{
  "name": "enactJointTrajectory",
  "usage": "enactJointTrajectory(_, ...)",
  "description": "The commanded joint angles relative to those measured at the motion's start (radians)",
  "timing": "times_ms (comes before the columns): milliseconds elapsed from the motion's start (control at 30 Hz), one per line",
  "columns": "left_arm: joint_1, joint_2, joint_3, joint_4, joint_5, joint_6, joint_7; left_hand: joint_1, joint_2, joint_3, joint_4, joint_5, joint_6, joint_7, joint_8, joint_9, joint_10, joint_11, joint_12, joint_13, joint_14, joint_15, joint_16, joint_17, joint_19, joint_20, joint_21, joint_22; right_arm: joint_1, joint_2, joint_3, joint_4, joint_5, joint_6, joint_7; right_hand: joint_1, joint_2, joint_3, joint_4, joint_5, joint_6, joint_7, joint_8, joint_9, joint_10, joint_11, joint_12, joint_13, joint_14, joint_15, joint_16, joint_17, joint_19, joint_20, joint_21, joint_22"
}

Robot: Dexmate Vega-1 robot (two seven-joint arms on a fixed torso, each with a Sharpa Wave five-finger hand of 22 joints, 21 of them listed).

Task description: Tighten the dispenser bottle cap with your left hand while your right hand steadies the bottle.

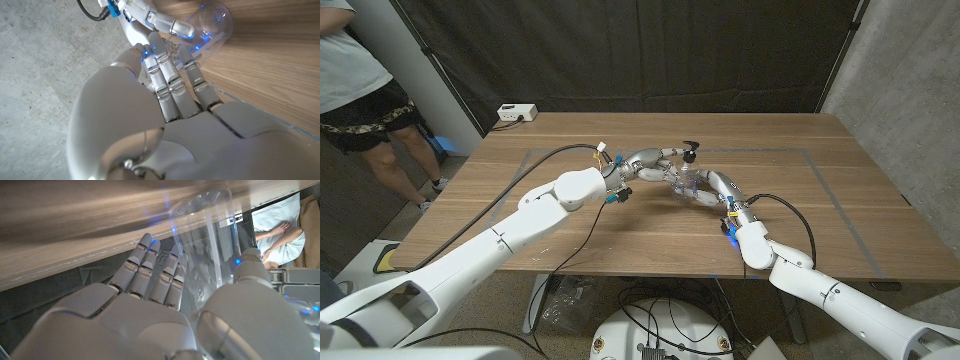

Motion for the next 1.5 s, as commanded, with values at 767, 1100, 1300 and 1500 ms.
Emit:
enactJointTrajectory(767,0.001,0.072,-0.074,-0.035,-0.007,0.065,0.062,0.001,-0.004,0.004,0.005,0.006,-0.004,0.005,0.000,0.003,0.011,-0.016,0.036,0.044,0.018,0.002,0.013,0.021,-0.012,-0.005,0.036,0.001,0.002,0.002,0.012,0.008,0.015,-0.024,-0.011,0.277,0.286,0.039,0.024,0.002,0.132,-0.122,0.001,0.004,-0.001,-0.002,0.000,-0.001,0.007,-0.053,0.001,0.001,-0.001,-0.041,0.011,0.007)
enactJointTrajectory(1100,0.102,0.091,-0.111,-0.123,-0.041,0.038,0.129,0.001,-0.008,0.008,0.004,0.007,-0.002,0.006,0.001,0.003,0.013,-0.015,0.038,0.042,0.020,0.001,0.011,0.023,-0.013,-0.006,0.049,-0.001,0.016,0.009,0.006,0.025,0.013,-0.014,-0.016,0.278,0.286,0.042,0.025,0.002,0.133,-0.122,0.000,0.004,0.000,-0.002,0.000,-0.001,0.008,-0.053,0.001,0.001,-0.001,-0.040,0.013,0.007)
enactJointTrajectory(1300,0.116,0.082,-0.106,-0.147,-0.072,0.077,0.130,0.001,-0.012,0.011,0.003,0.008,0.000,0.007,0.002,0.003,0.013,-0.011,0.039,0.043,0.024,0.000,0.009,0.022,-0.013,-0.007,0.057,-0.003,0.018,0.011,0.003,0.029,0.016,-0.014,-0.013,0.278,0.285,0.043,0.025,0.003,0.134,-0.122,-0.001,0.004,-0.001,-0.002,0.000,-0.001,0.008,-0.054,0.001,0.001,-0.001,-0.040,0.013,0.007)
enactJointTrajectory(1500,0.098,0.069,-0.089,-0.135,-0.074,0.061,0.108,0.002,-0.014,0.015,0.002,0.009,0.001,0.013,0.002,0.003,0.018,-0.011,0.040,0.040,0.028,-0.001,0.009,0.023,-0.012,-0.007,0.066,-0.004,0.019,0.013,-0.002,0.031,0.011,-0.015,-0.017,0.279,0.285,0.044,0.025,0.003,0.135,-0.122,-0.002,0.004,0.000,-0.002,0.000,-0.001,0.011,-0.056,0.001,0.001,0.000,-0.041,0.015,0.007)
